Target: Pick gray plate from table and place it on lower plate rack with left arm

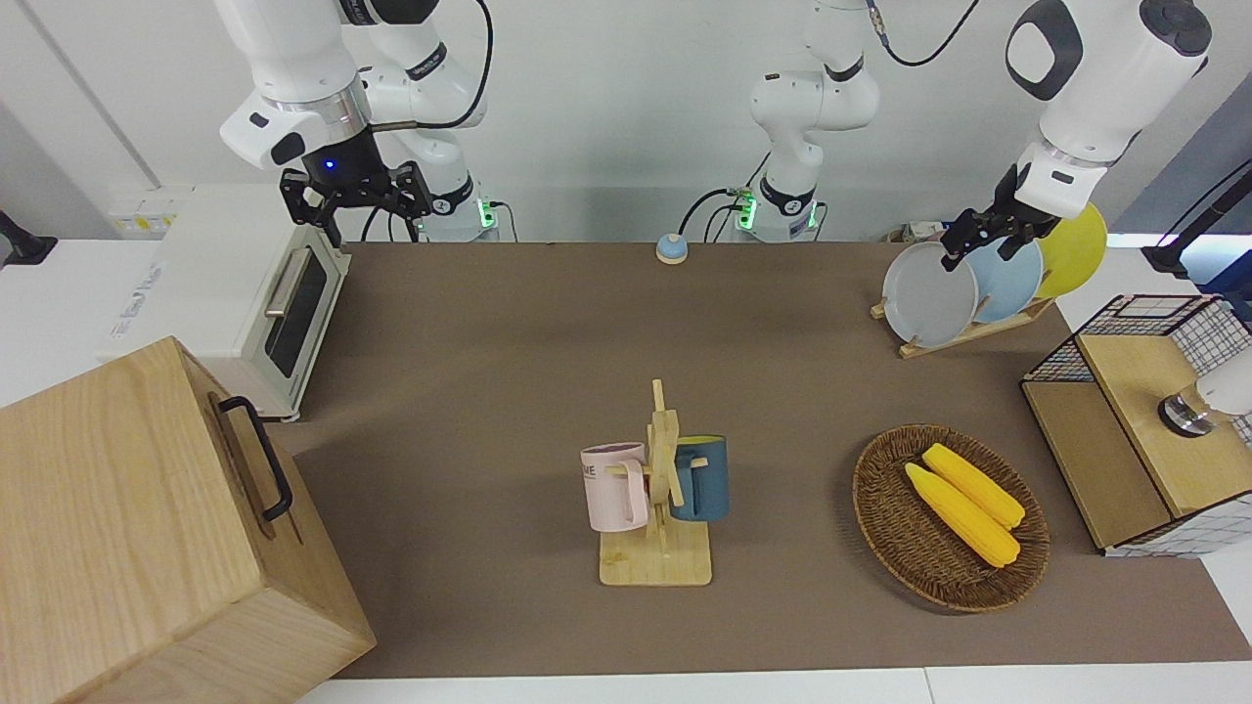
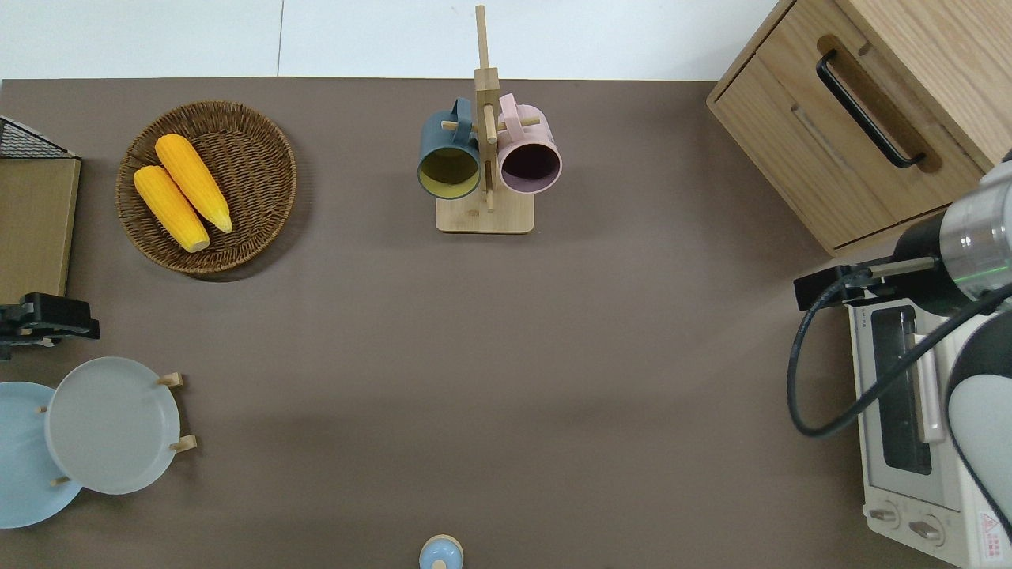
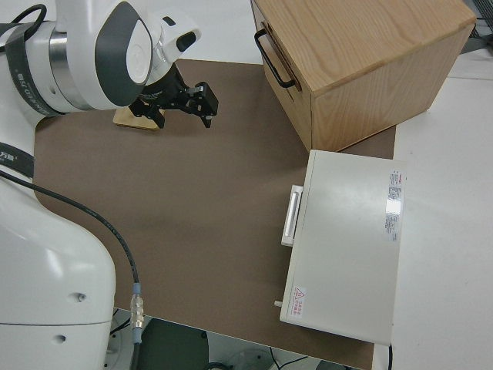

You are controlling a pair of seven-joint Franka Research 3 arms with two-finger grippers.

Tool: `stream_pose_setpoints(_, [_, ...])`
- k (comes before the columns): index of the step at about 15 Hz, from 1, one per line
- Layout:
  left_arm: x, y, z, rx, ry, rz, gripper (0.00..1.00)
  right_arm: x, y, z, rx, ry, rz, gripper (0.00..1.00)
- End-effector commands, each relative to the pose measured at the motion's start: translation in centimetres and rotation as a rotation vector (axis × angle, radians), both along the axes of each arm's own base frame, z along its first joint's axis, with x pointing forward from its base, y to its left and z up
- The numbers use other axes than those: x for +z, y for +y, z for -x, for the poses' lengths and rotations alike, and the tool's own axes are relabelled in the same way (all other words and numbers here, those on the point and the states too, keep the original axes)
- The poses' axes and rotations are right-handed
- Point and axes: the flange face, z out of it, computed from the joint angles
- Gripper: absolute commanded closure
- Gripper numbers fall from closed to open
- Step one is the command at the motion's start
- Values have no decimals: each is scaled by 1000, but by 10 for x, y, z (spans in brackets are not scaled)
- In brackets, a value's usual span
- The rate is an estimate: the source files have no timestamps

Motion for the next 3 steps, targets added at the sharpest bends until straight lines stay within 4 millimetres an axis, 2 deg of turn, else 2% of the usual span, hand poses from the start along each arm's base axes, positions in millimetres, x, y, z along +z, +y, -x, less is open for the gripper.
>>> stream_pose_setpoints(1, [6,-4,-4,8,-41,4,7,4,-2,2,-15,4,2,17])
stream_pose_setpoints(3, [7,-3,-5,10,-46,1,7,4,-1,2,-14,2,2,17])
